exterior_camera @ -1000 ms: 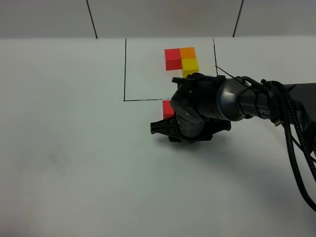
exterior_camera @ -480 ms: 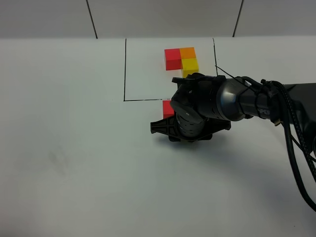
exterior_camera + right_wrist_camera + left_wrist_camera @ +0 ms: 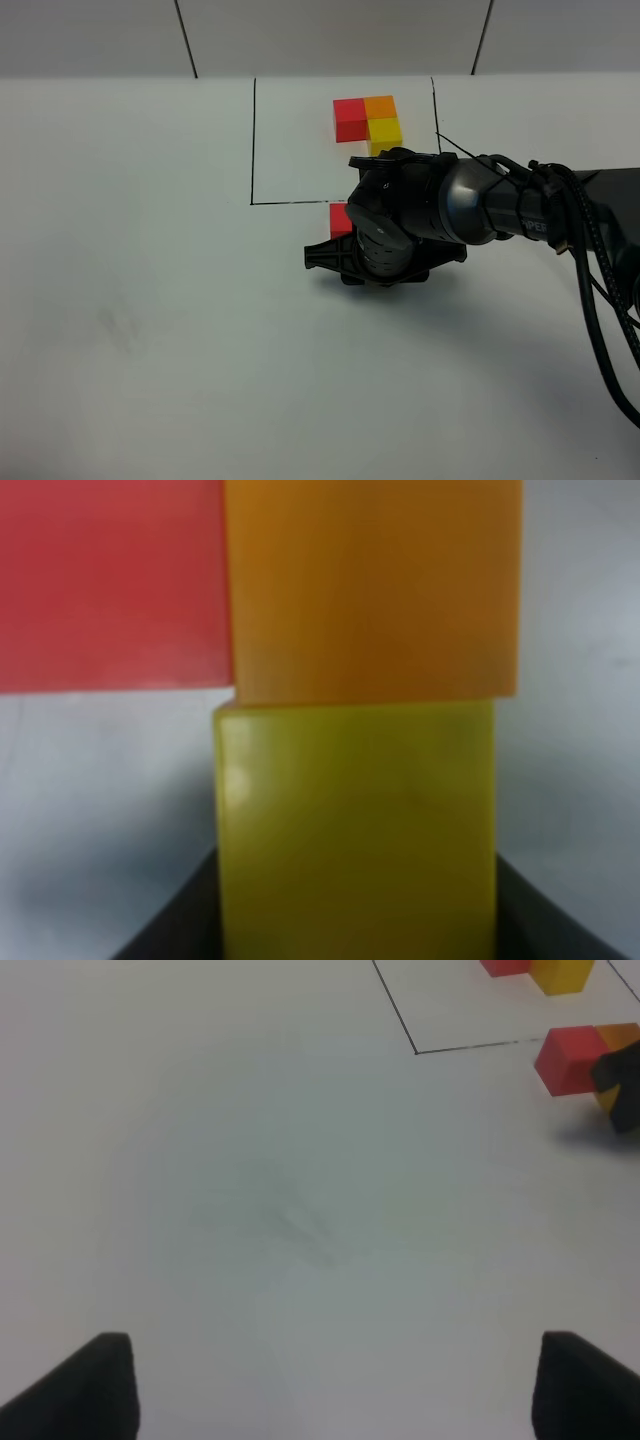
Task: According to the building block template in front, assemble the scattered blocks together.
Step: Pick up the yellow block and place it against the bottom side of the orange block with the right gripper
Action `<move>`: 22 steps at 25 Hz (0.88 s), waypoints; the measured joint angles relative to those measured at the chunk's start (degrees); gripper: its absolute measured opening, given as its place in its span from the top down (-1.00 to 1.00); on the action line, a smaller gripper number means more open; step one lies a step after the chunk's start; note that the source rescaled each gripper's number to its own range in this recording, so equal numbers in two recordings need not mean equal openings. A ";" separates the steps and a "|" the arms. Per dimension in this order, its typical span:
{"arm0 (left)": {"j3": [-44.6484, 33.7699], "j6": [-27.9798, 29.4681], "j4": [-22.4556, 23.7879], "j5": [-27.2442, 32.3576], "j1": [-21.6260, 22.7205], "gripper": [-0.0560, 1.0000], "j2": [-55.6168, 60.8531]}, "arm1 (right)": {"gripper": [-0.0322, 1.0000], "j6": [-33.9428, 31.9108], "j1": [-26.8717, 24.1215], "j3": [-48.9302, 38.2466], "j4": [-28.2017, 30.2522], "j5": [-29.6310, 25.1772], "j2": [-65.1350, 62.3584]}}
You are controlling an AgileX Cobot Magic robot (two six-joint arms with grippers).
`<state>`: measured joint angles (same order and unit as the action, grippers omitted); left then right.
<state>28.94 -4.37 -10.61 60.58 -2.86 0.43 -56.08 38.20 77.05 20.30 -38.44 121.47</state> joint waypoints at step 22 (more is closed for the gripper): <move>0.00 0.00 0.00 0.00 0.00 -0.51 0.00 | 0.90 0.00 0.00 0.00 -0.30 0.66 0.00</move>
<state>28.94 -4.37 -10.61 60.58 -2.86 0.43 -56.08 38.20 77.05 20.00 -37.77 121.47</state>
